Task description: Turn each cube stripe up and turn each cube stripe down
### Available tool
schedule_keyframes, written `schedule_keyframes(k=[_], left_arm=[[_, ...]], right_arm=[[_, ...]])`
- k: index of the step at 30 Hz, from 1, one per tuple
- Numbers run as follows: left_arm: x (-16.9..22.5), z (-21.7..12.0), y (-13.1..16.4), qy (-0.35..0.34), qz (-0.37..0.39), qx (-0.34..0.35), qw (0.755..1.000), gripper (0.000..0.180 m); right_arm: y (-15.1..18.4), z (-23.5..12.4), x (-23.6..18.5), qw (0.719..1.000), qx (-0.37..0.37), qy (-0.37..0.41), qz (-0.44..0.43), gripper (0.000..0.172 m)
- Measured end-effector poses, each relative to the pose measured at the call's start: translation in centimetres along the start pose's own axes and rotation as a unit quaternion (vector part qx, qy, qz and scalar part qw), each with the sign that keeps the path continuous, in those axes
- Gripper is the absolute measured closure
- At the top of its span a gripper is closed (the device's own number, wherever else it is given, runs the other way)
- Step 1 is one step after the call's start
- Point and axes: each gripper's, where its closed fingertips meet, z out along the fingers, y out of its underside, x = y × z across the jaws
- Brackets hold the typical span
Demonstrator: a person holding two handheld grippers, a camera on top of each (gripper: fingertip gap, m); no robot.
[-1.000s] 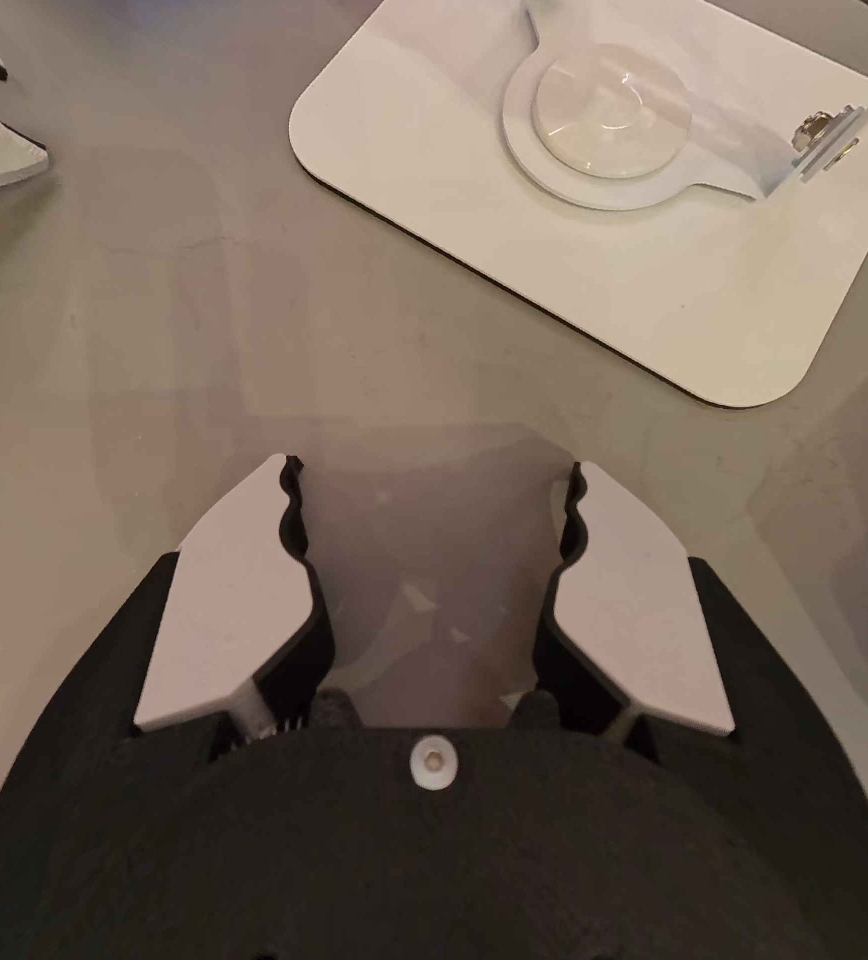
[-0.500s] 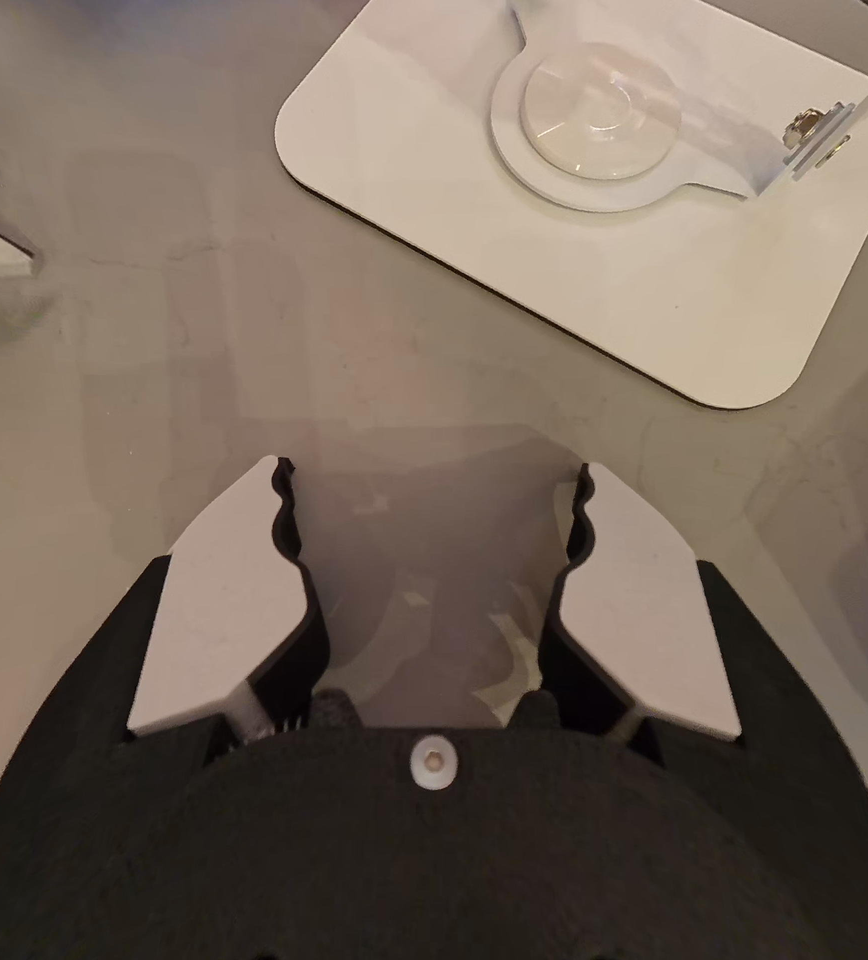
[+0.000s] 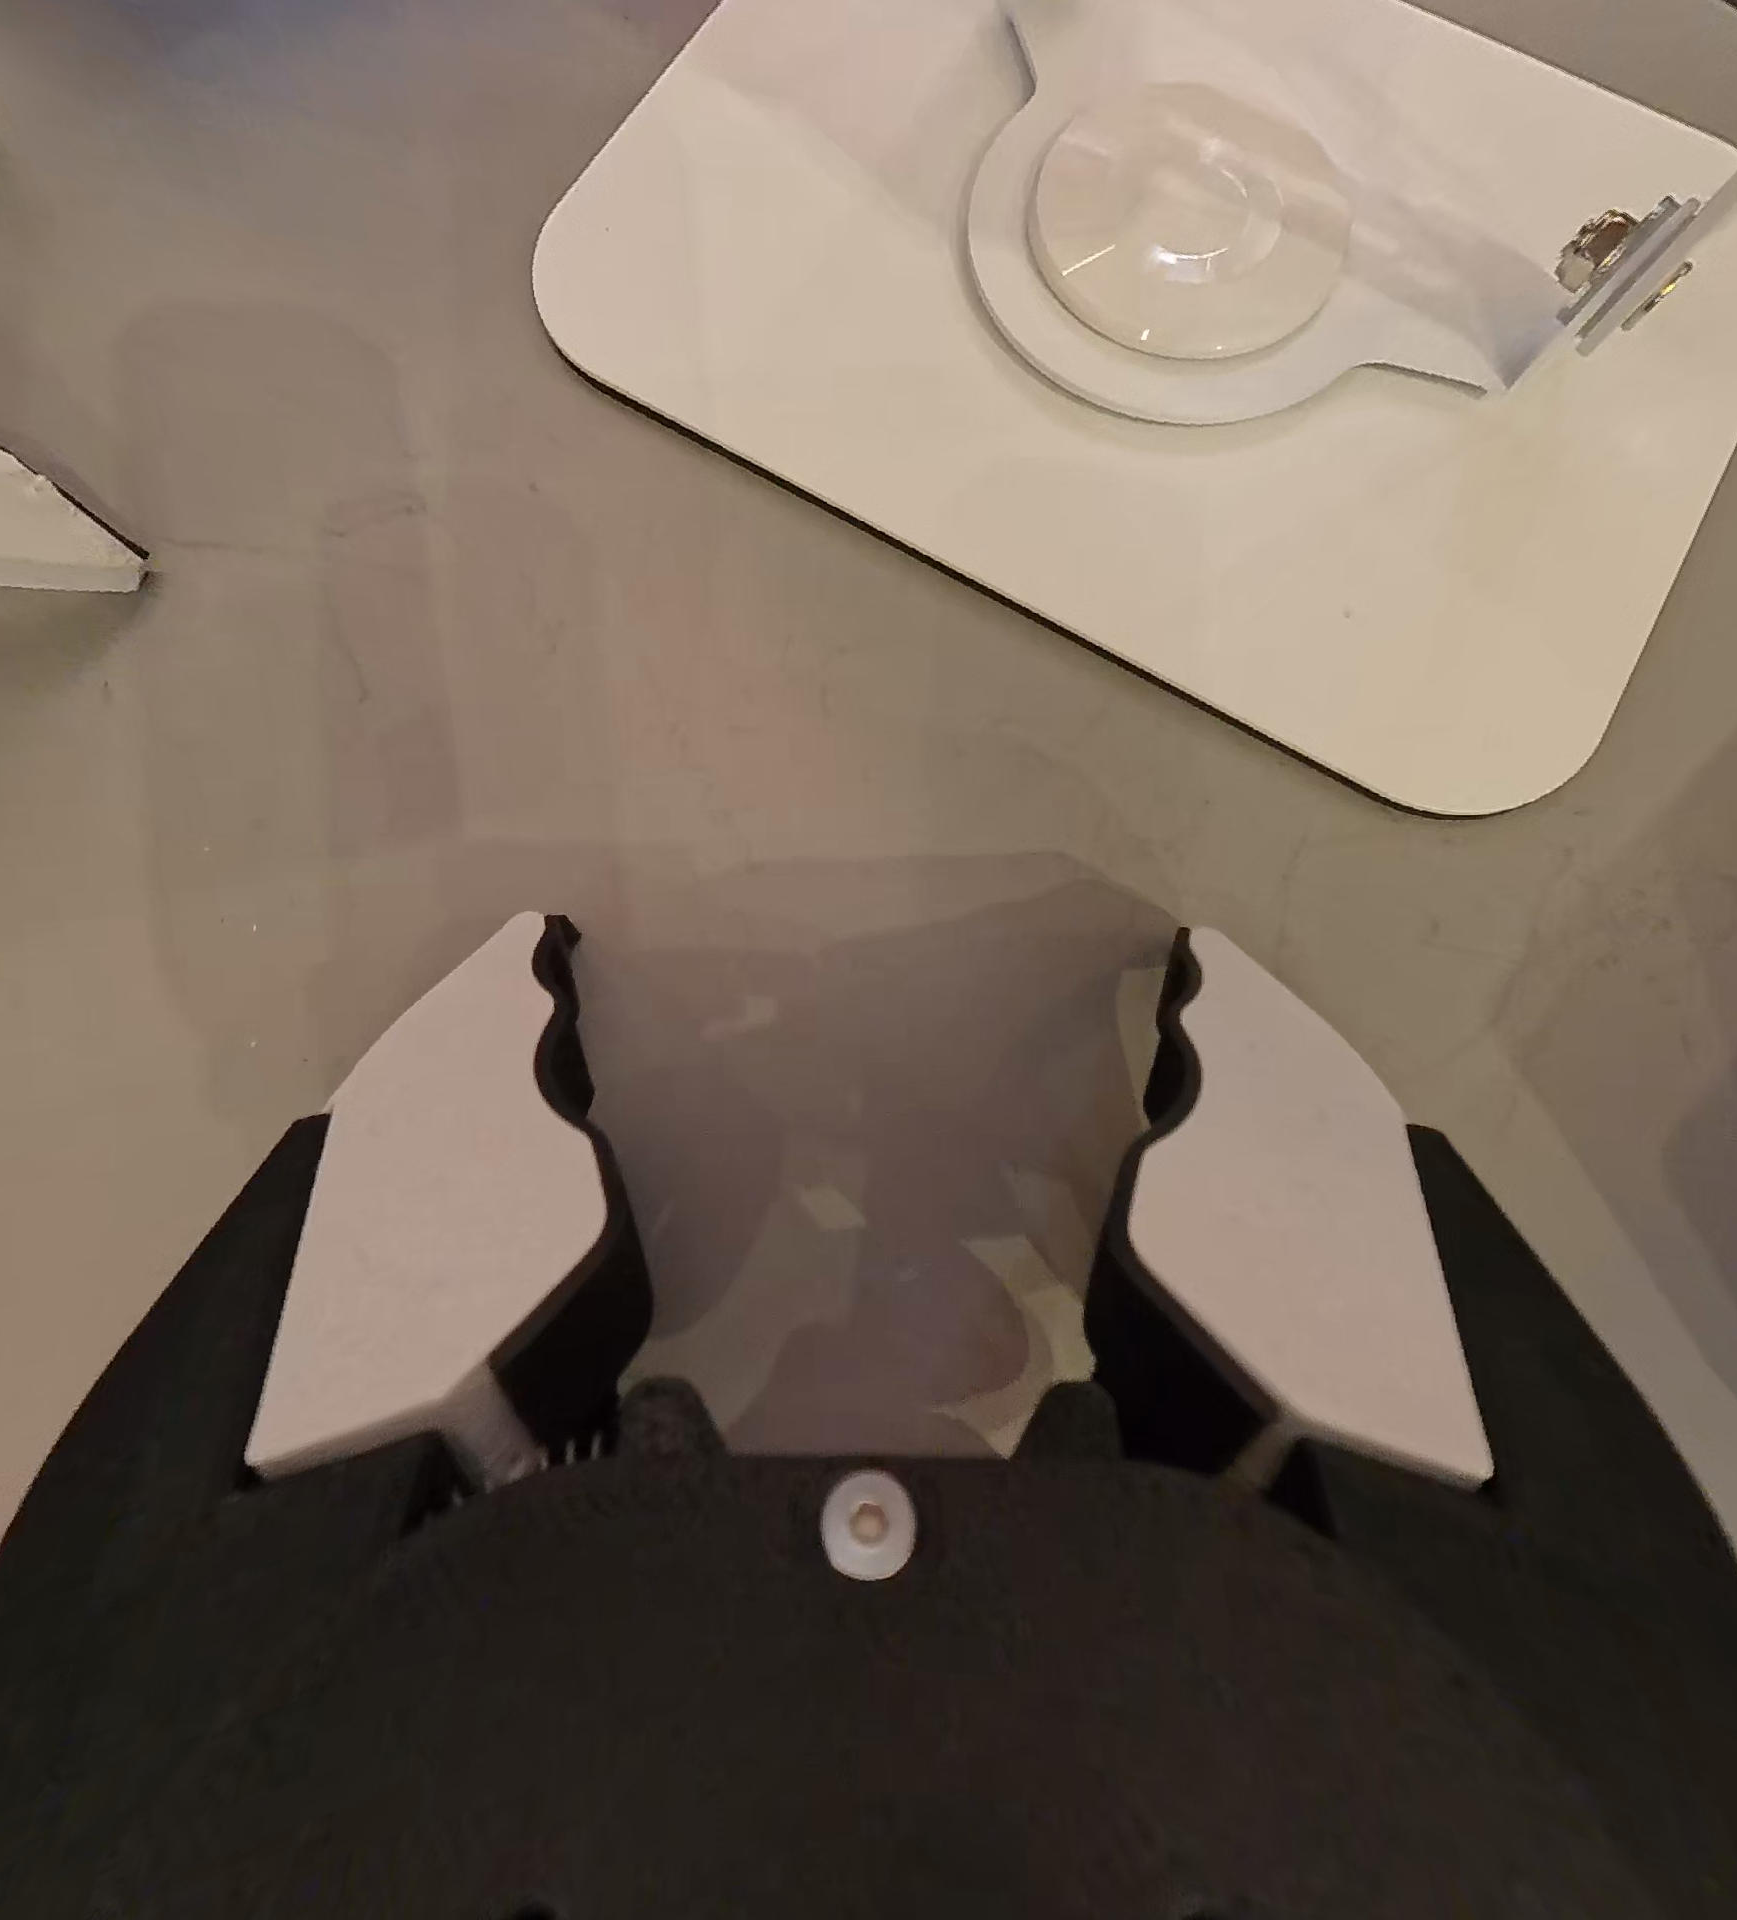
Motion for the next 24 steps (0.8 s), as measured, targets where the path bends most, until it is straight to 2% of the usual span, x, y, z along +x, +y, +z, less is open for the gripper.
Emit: schedule_keyframes(k=[1,24], left_arm=[[-0.01,0.00,0.01,0.000,0.000,0.000,1.000,0.069],[-0.13,0.02,0.02,-0.003,-0.003,-0.001,1.000,0.067]], right_arm=[[0.00,0.00,0.01,1.000,0.000,0.000,0.000,0.065],[0.10,-0.07,-0.07,1.000,-0.001,-0.015,-0.016,0.062]])
